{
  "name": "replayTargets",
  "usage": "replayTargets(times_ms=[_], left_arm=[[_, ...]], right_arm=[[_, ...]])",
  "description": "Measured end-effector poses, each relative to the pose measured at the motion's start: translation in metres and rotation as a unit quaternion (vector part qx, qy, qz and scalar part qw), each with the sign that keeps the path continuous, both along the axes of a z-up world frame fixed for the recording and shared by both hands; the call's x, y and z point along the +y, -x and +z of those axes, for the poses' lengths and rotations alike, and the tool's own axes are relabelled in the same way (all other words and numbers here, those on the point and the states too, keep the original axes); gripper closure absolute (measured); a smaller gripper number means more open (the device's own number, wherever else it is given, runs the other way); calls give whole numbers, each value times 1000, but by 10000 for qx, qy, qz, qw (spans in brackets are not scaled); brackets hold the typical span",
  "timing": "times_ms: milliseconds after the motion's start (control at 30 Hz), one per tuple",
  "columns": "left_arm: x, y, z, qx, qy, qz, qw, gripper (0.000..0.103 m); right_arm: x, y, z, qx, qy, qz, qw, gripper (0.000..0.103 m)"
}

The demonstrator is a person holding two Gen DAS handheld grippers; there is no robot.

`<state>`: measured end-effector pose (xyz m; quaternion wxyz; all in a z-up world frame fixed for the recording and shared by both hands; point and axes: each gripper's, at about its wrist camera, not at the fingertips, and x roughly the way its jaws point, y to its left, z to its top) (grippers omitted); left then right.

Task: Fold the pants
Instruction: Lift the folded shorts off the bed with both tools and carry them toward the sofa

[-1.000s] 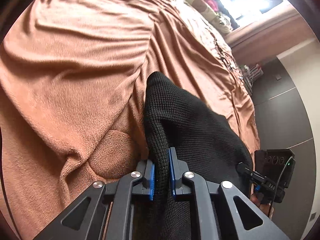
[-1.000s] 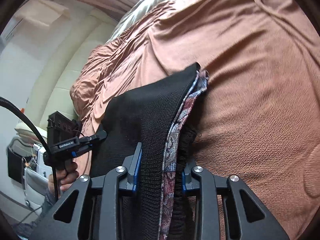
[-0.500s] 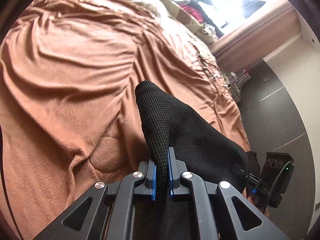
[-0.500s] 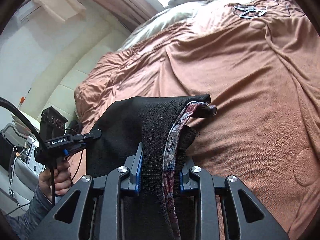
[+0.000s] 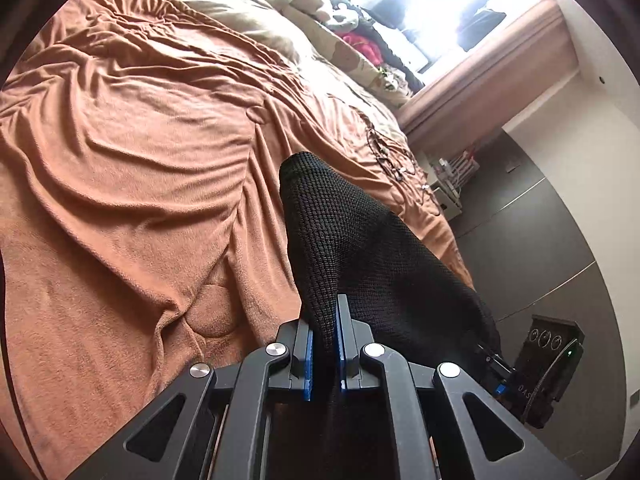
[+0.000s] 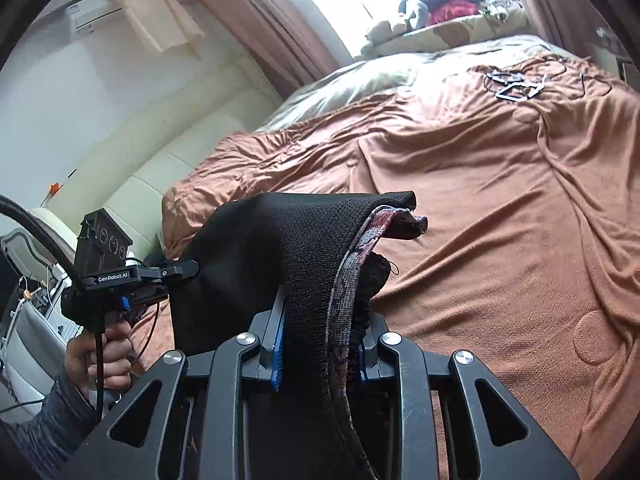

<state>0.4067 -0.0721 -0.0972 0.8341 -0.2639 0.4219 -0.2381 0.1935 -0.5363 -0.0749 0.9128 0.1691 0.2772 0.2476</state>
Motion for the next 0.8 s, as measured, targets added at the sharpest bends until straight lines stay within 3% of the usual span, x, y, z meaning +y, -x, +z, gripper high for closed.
replayTargets(times_ms=[267,800], left_arm=[[8,13,23,-287,114,-31,9995,94],[57,65,104,-1114,49,283,9934,94]], right_arm=[[10,30,17,-342,136,-64,9993,80],[51,68,54,-1115,211,129,9935,80]])
